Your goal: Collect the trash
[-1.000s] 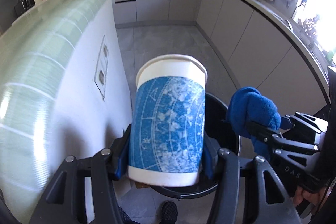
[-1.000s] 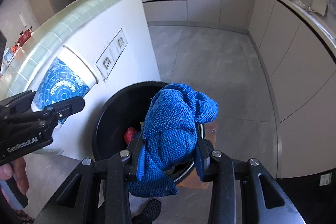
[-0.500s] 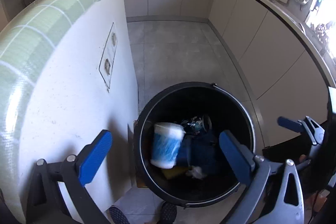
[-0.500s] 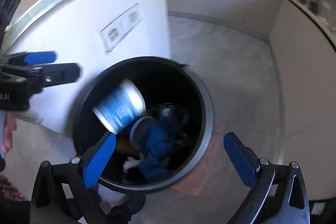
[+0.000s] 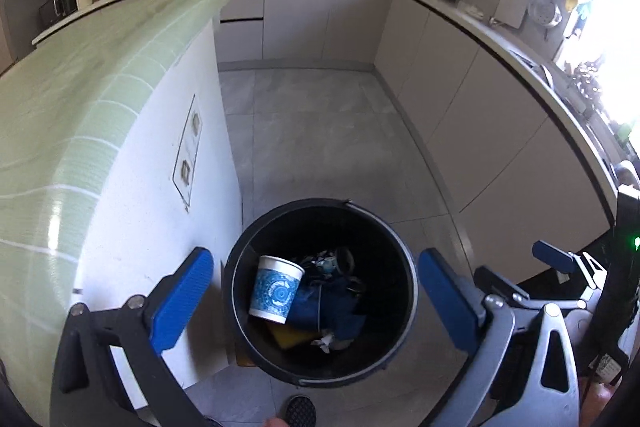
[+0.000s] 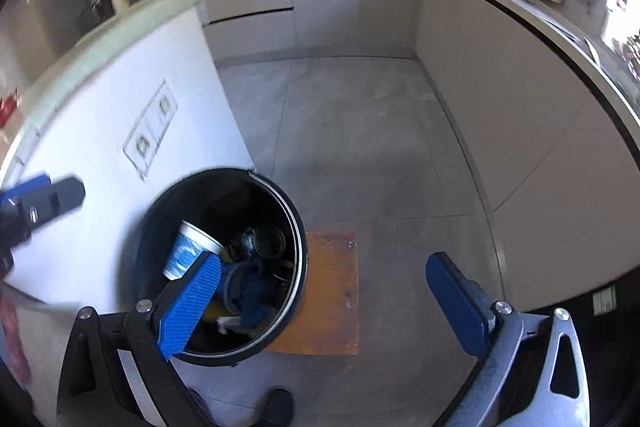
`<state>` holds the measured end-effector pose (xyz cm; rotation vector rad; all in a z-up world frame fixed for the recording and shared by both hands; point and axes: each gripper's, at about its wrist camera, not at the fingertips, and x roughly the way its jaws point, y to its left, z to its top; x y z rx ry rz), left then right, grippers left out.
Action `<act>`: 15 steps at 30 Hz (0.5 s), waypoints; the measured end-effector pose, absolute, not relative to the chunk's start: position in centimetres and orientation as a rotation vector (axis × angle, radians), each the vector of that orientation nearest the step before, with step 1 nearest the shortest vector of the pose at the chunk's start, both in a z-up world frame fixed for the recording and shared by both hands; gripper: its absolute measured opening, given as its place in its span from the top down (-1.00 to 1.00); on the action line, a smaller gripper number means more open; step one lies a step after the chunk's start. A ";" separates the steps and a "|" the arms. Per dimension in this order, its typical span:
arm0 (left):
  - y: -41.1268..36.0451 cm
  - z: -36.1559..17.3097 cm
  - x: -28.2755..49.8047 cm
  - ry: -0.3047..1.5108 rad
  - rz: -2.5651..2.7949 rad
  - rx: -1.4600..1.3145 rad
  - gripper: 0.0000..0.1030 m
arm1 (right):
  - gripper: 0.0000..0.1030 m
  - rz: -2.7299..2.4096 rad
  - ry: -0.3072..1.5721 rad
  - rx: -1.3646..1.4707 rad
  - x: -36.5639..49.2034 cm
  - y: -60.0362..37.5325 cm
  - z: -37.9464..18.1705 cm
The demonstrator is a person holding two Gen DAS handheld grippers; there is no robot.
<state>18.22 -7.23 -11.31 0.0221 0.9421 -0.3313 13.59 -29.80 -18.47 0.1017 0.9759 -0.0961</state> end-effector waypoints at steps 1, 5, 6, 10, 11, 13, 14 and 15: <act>-7.1 -10.8 18.0 0.932 -0.337 0.021 -0.99 | -1.00 -0.108 0.970 0.111 13.3 -29.8 -17.7; -6.0 -8.5 17.2 0.918 -0.351 0.020 -0.99 | -1.00 -0.122 0.956 0.126 11.8 -28.5 -14.8; -5.6 -8.0 16.9 0.914 -0.362 0.016 -0.99 | -1.00 -0.122 0.950 0.125 11.3 -28.2 -14.2; -3.3 -6.3 15.4 0.880 -0.361 0.030 -0.99 | -1.00 -0.126 0.934 0.123 9.6 -26.3 -12.1; -2.4 -5.9 15.1 0.873 -0.350 0.034 -0.99 | -1.00 -0.126 0.932 0.120 9.1 -25.6 -11.5; -0.1 -4.9 14.3 0.850 -0.343 0.022 -0.99 | -1.00 -0.119 0.924 0.108 8.3 -24.3 -10.5; 0.6 -4.5 14.0 0.839 -0.332 0.028 -0.99 | -1.00 -0.117 0.918 0.099 7.8 -23.5 -9.9; 1.6 -4.2 13.6 0.829 -0.325 0.039 -0.99 | -1.00 -0.111 0.912 0.091 7.4 -22.6 -9.5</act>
